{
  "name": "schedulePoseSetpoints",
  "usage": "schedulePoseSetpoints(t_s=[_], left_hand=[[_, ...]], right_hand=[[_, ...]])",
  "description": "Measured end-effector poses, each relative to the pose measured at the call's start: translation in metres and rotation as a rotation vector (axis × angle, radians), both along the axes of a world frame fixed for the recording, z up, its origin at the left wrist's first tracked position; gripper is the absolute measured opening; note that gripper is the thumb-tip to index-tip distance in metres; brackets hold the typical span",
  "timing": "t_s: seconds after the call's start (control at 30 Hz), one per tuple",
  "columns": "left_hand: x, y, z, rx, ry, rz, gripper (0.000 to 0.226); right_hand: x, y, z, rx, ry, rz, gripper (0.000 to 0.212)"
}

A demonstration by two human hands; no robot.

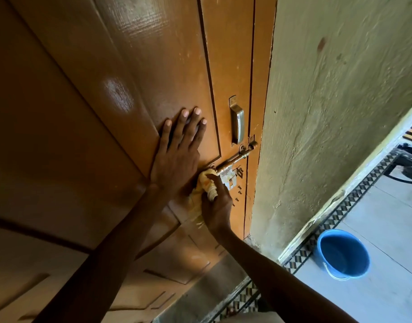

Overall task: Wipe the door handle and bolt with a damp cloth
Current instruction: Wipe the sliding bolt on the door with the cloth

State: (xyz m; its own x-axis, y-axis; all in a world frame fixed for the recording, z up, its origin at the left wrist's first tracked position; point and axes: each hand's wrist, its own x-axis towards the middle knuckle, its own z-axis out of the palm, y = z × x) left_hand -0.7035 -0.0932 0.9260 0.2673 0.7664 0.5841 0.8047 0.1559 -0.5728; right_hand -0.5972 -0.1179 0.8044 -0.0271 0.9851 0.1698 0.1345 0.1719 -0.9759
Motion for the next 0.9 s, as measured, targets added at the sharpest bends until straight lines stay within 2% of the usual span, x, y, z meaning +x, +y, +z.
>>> schedulePoseSetpoints(t_s=[0.1, 0.23, 0.3, 0.37, 0.43, 0.53, 0.6, 0.7, 0.77, 0.83, 0.9], left_hand=[[0.001, 0.000, 0.000, -0.012, -0.009, 0.007, 0.068], [0.004, -0.002, 0.001, -0.030, -0.034, 0.010, 0.070], [0.003, -0.002, 0.002, -0.046, -0.046, 0.001, 0.069], [0.003, -0.002, 0.002, -0.050, -0.044, -0.002, 0.066], [0.002, -0.002, 0.001, -0.051, -0.047, 0.001, 0.064], [0.002, -0.001, 0.000, -0.034, -0.025, 0.009, 0.067], [0.002, -0.001, 0.000, -0.011, -0.008, 0.008, 0.068], [0.001, 0.000, 0.000, -0.001, 0.004, 0.005, 0.067], [0.000, 0.000, 0.000, -0.003, 0.007, -0.002, 0.067], [0.000, 0.000, 0.000, -0.013, 0.002, 0.003, 0.068], [0.001, -0.001, -0.001, -0.023, 0.000, 0.006, 0.069]], right_hand=[[0.002, -0.001, 0.003, 0.004, -0.045, 0.083, 0.054], [0.019, 0.015, 0.012, -0.010, -0.032, 0.234, 0.036], [0.028, 0.020, 0.015, -0.044, -0.054, 0.273, 0.036], [0.035, 0.022, 0.015, -0.057, -0.045, 0.195, 0.027], [0.035, 0.019, 0.016, -0.095, 0.044, 0.082, 0.012], [0.015, 0.006, 0.012, -0.033, -0.066, 0.012, 0.021], [-0.004, 0.000, -0.013, -0.049, -0.200, 0.157, 0.034], [-0.021, -0.007, -0.042, -0.140, -0.293, 0.363, 0.030], [-0.008, -0.018, -0.024, -0.158, -0.242, 0.331, 0.021], [0.012, -0.026, -0.012, -0.220, -0.130, 0.218, 0.020], [0.039, -0.025, -0.004, -0.175, -0.064, 0.055, 0.022]])
